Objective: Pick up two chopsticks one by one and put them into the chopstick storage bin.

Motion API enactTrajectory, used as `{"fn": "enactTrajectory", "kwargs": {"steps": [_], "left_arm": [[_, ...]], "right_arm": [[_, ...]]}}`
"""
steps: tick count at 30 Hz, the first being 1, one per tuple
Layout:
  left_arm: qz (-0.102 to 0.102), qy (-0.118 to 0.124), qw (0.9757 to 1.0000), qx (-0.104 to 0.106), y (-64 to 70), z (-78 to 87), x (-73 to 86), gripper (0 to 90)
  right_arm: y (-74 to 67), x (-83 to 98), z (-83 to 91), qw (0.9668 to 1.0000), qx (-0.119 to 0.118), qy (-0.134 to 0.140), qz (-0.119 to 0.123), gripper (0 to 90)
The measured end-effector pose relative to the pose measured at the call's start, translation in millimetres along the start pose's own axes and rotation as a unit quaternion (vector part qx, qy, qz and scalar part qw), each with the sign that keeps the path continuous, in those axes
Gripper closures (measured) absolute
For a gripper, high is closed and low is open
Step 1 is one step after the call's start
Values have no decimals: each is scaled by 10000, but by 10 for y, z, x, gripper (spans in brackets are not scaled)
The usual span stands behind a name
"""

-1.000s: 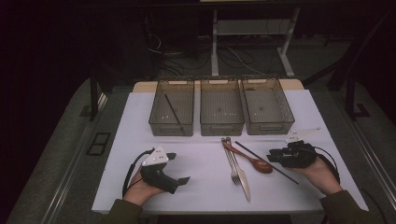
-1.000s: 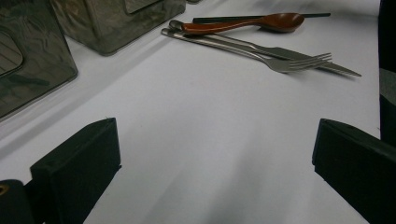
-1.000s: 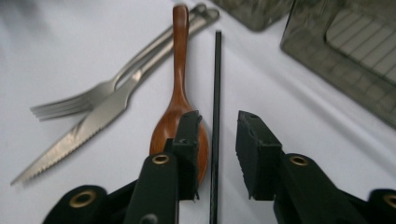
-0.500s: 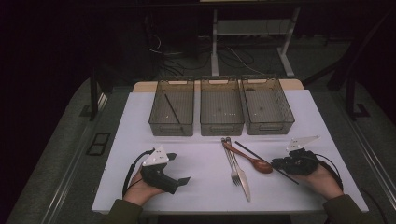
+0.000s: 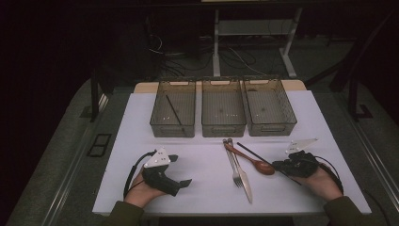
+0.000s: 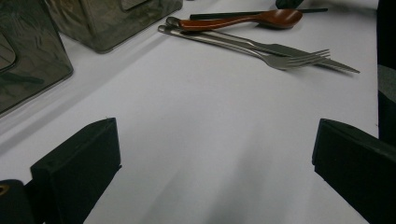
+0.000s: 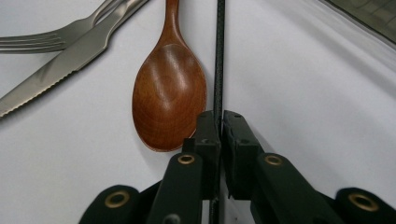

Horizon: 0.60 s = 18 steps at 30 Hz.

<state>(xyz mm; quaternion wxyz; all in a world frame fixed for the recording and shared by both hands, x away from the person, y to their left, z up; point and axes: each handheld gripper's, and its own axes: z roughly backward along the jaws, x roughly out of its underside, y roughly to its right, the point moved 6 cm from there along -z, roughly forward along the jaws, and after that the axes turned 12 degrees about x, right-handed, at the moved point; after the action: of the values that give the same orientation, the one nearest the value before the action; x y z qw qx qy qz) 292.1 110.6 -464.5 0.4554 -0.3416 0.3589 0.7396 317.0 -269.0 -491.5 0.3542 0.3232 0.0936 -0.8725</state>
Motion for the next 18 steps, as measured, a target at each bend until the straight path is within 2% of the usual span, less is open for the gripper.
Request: {"fn": "enactTrajectory", "kwargs": {"steps": [12, 18], "left_arm": [[-4, -9, 10000, 4, 5, -1, -1, 1], [-2, 2, 10000, 7, 4, 1, -2, 1]], "right_arm": [[-13, 0, -1, 10000, 73, -7, 16, 851], [-4, 3, 6, 10000, 27, -18, -62, 853]]}}
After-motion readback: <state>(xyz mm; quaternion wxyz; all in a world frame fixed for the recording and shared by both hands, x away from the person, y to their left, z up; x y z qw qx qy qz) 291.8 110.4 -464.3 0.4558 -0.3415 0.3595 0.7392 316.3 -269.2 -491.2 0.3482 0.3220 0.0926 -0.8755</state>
